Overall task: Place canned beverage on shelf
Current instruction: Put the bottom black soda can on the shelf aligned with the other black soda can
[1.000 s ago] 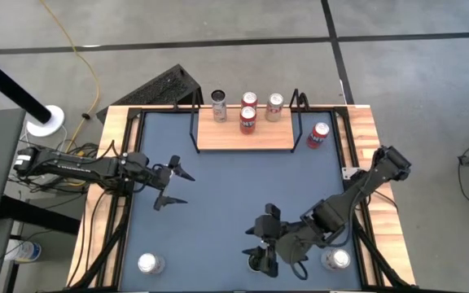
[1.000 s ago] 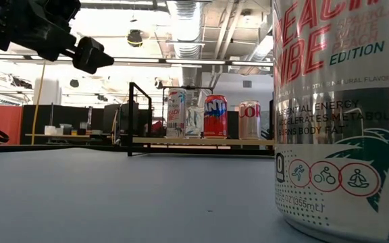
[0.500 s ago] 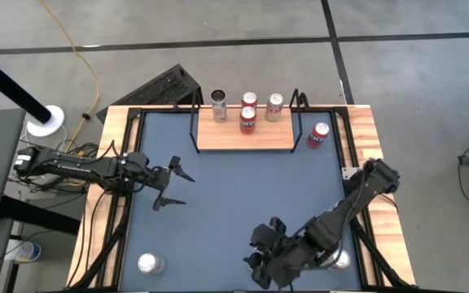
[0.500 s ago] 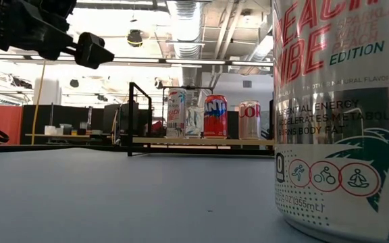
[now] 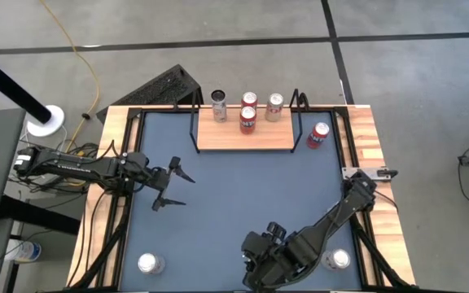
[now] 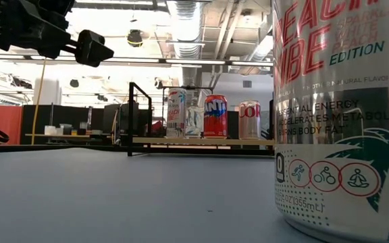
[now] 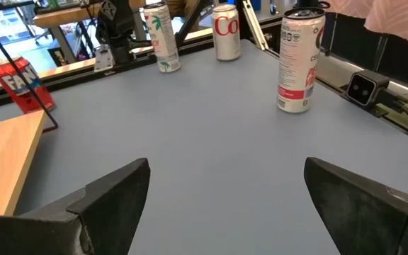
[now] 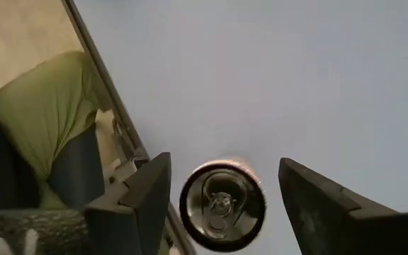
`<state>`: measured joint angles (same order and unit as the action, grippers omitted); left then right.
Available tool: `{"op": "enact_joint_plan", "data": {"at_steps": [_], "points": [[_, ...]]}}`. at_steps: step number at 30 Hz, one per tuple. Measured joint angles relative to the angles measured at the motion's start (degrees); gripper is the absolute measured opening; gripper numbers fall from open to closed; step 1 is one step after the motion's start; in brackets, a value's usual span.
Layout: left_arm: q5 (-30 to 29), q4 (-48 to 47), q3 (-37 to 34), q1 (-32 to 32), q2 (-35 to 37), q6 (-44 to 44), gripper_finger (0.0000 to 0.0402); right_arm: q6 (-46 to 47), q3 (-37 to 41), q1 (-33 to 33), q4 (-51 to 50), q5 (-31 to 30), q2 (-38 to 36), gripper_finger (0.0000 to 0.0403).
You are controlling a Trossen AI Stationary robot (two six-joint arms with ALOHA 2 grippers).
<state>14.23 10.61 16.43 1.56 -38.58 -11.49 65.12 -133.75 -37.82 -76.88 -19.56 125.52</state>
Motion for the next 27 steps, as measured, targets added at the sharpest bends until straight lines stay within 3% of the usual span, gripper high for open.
{"op": "enact_joint_plan", "data": {"at_steps": [13,20,27], "points": [[2.13,-1.05,0.00,0.00,-0.01,-0.10,0.0364,-1.16,0.11,5.63,-2.57,11.45,0.54,0.0296],[3.37,-1.16,0.00,0.00,-0.01,-1.40,0.0364,-2.10,0.09,8.83,-2.37,20.91,0.54,0.0319],[3.64,-2.49,0.00,0.00,-0.01,-2.45,0.0364,0.20,0.09,10.01,-2.10,21.21,0.54,0.0320]]}}
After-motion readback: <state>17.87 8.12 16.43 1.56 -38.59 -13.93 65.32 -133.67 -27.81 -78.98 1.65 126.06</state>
